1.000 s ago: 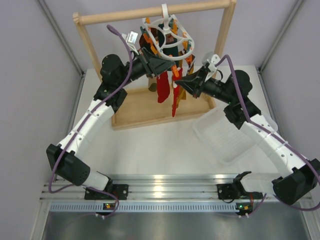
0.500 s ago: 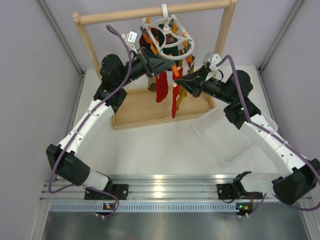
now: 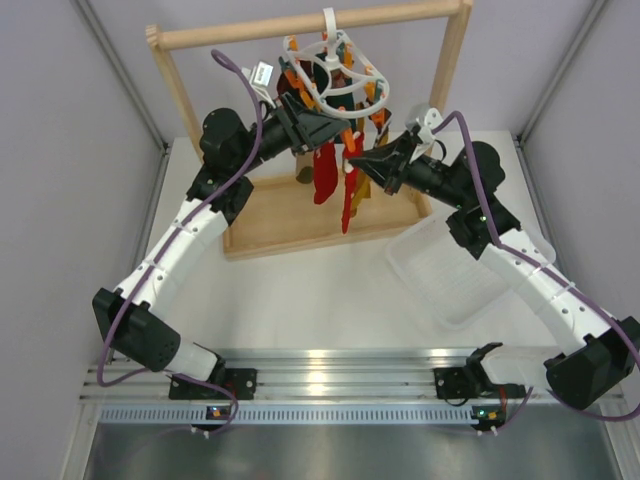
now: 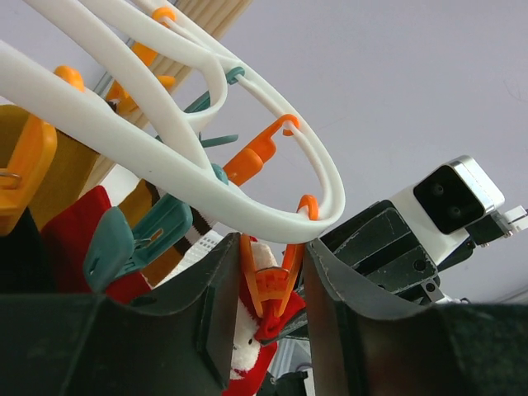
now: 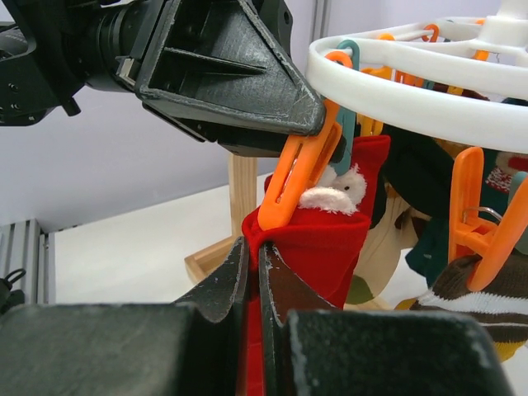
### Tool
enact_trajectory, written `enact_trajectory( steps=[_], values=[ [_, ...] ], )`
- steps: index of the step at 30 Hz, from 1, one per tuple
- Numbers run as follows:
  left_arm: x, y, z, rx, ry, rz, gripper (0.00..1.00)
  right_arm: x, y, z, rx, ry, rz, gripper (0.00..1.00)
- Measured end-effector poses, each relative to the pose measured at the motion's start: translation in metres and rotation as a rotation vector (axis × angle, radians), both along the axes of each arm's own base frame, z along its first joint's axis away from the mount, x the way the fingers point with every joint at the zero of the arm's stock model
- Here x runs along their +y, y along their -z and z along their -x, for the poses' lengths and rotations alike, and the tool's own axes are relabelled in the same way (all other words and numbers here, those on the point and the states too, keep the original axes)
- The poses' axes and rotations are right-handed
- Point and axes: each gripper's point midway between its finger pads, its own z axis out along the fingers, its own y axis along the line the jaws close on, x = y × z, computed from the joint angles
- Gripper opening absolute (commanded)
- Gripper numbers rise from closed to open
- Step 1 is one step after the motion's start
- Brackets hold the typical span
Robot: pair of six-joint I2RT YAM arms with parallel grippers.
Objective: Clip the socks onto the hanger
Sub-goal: Clamp the sock onto the hanger.
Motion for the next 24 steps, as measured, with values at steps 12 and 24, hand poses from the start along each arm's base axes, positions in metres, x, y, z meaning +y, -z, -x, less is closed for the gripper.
enact_trajectory(
  steps=[12,24],
  values=[
    [0.007,-0.001,-0.005,0.016,-0.011,0.012,0.65,0.000,-0.005,-0.006,-0.018,0.026,-0.019,0.00],
    [0.043,0.028,-0.001,-0.004,-0.123,-0.094,0.98,-0.005,0.001,-0.015,-0.013,0.082,0.000,0.25]
  ],
)
